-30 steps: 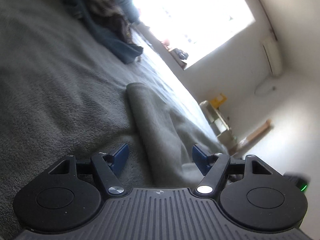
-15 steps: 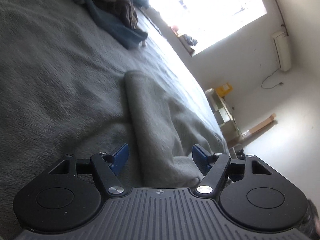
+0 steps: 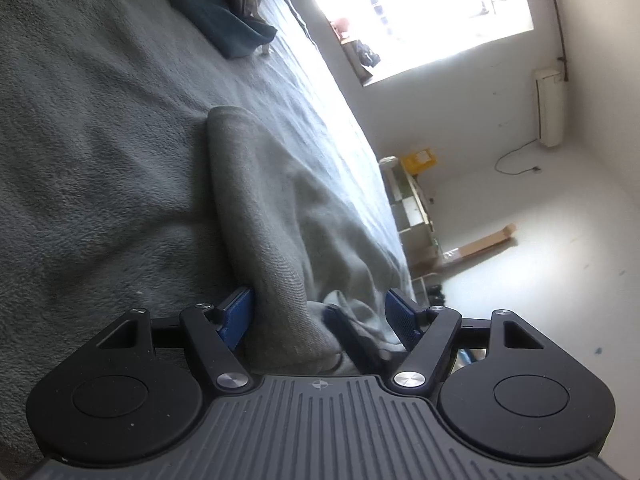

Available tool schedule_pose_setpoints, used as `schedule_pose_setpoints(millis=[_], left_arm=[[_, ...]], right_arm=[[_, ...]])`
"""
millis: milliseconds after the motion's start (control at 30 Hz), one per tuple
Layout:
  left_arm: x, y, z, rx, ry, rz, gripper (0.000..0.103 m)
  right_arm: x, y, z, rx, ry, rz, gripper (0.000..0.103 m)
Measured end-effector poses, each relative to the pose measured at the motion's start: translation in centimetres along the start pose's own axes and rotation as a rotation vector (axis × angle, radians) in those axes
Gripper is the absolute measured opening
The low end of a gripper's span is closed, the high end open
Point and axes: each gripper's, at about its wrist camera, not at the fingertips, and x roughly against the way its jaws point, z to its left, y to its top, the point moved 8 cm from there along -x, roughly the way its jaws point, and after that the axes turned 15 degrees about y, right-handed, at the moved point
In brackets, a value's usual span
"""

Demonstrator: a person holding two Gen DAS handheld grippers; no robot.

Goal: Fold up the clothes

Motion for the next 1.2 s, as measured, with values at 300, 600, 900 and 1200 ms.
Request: schedule_pose_setpoints(millis=[300,600,900,1200], left_arm=[[-0.1,0.9,-0.1,0.023,-0.076,-0.010,0.071],[-6.1,4.1,1.1,0.030,0.105,0.017,0.071],[-11.5,6.2,0.4,0.075,0.132,0.098,0.016],[-9.3,5.9,0.2,0.057,0.148,0.019,0.007]], right_arm=[[-0.7,0.1,-2.4,-0.101,-0.085,0.017,0.023],[0.6,-0.1,-3.9,-0.165,-0.113,-0.007,0.020],[2.6,-0.6,-4.8,-0.205,-0.122,-0.046,0.018],[3.3,0.2,-2.7,-0.143,-0.078,-0.043,0.016]])
